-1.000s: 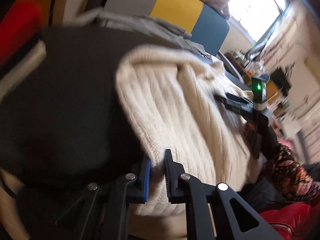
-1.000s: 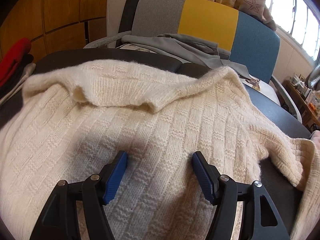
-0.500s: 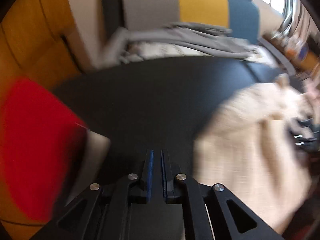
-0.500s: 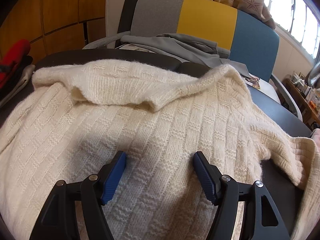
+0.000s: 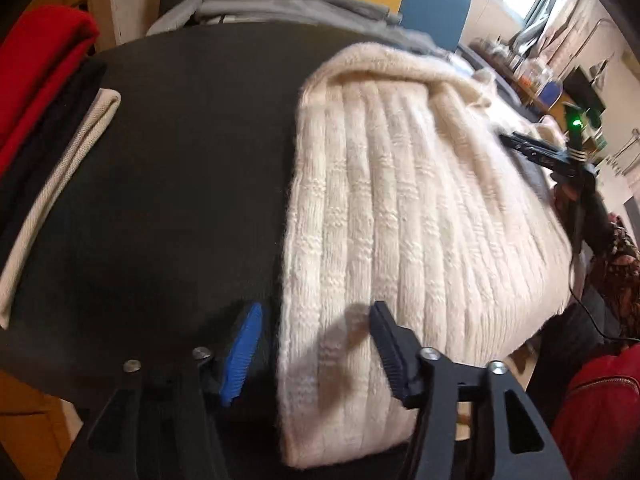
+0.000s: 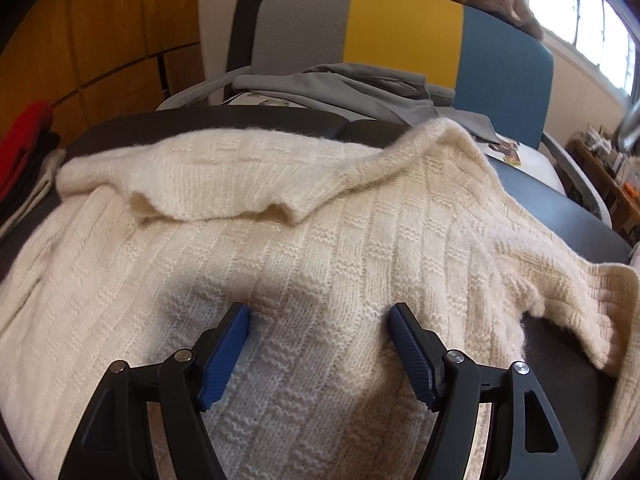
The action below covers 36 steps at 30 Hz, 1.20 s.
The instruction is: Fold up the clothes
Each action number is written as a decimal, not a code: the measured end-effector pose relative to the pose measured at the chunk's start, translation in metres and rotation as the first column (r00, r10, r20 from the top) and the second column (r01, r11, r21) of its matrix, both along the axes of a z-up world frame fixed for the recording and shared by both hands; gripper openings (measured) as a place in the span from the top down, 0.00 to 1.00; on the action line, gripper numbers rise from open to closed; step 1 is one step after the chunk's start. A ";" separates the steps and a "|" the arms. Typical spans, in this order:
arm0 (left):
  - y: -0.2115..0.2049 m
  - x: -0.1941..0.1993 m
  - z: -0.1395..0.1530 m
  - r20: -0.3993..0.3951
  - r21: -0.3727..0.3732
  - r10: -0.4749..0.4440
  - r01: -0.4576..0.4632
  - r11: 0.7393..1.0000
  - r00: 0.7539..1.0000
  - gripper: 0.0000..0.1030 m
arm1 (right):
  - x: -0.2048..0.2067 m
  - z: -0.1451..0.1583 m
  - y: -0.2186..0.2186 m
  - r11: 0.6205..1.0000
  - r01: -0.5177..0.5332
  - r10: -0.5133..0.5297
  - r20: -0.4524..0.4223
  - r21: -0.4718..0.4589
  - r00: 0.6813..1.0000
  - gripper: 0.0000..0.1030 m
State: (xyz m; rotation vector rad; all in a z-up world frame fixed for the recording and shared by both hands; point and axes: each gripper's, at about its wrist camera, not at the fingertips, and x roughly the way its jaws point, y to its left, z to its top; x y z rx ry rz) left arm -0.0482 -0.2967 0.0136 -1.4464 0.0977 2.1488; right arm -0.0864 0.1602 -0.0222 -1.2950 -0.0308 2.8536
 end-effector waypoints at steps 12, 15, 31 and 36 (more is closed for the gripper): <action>0.042 -0.012 0.038 -0.049 -0.199 -0.113 0.101 0.975 0.992 0.95 | -0.001 0.000 0.012 1.000 0.003 -0.003 -0.002 -0.003 1.000 0.29; 0.046 -0.034 0.068 -0.111 -0.323 -0.117 0.076 0.943 0.987 0.95 | -0.001 -0.001 0.011 1.000 0.005 -0.005 -0.006 0.001 1.000 0.29; 0.104 -0.090 0.102 -0.502 -0.410 -0.018 -0.220 0.885 0.864 0.84 | -0.005 -0.004 0.013 1.000 0.010 -0.010 -0.012 -0.019 1.000 0.25; 0.196 -0.049 0.060 -0.413 -0.229 -0.110 0.014 0.973 0.904 0.81 | -0.005 -0.003 0.011 1.000 0.005 -0.005 -0.008 -0.005 1.000 0.25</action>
